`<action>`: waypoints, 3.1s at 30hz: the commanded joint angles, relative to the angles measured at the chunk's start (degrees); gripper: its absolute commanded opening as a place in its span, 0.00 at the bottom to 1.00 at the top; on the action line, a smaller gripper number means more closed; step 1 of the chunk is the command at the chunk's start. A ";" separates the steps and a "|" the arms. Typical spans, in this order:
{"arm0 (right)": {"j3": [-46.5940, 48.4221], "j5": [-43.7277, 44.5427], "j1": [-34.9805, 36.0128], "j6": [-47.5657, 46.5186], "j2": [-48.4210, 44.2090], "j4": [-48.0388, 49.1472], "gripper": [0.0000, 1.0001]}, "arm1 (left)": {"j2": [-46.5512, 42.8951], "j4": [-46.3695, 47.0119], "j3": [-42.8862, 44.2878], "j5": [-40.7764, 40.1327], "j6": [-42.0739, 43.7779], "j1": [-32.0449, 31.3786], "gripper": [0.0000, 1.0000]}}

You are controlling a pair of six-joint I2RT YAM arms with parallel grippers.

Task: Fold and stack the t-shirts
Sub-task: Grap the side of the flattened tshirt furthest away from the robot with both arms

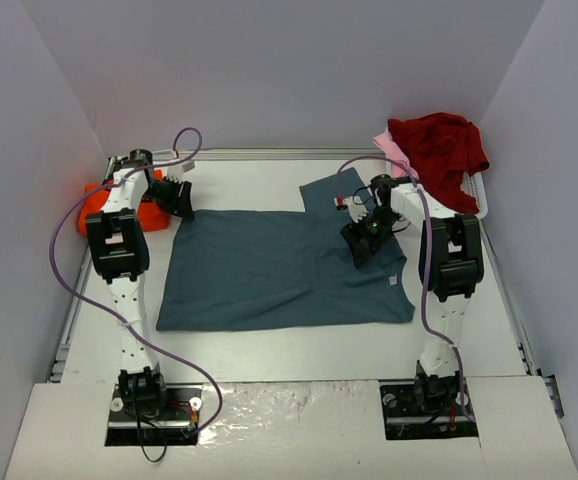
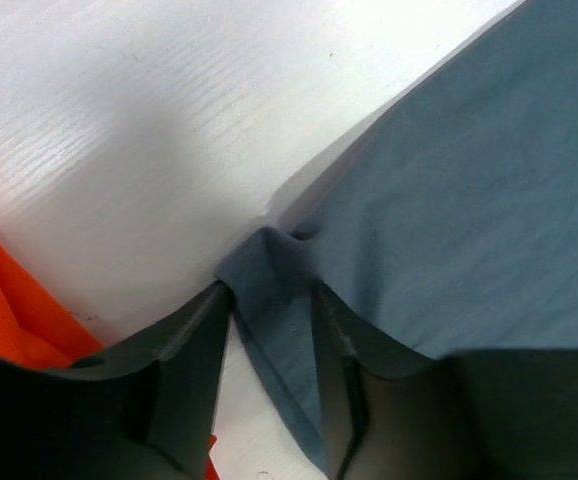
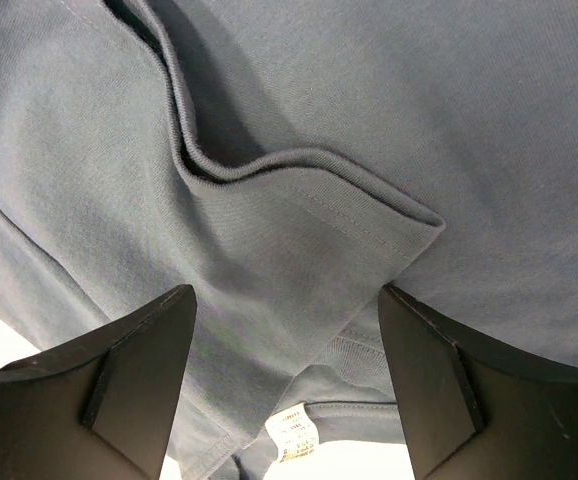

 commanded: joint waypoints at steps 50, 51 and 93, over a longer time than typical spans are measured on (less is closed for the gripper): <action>27.94 2.26 -0.27 4.88 1.67 -4.88 0.72 | -17.75 19.59 -19.47 -20.86 -13.69 -3.24 0.02; 30.69 2.53 -0.27 5.24 4.73 -4.88 0.72 | -17.66 19.68 -19.38 -21.12 -13.69 -3.42 0.02; 57.79 29.77 2.81 15.87 39.47 35.20 0.66 | -17.75 22.14 -22.36 -27.36 -13.25 -4.92 0.02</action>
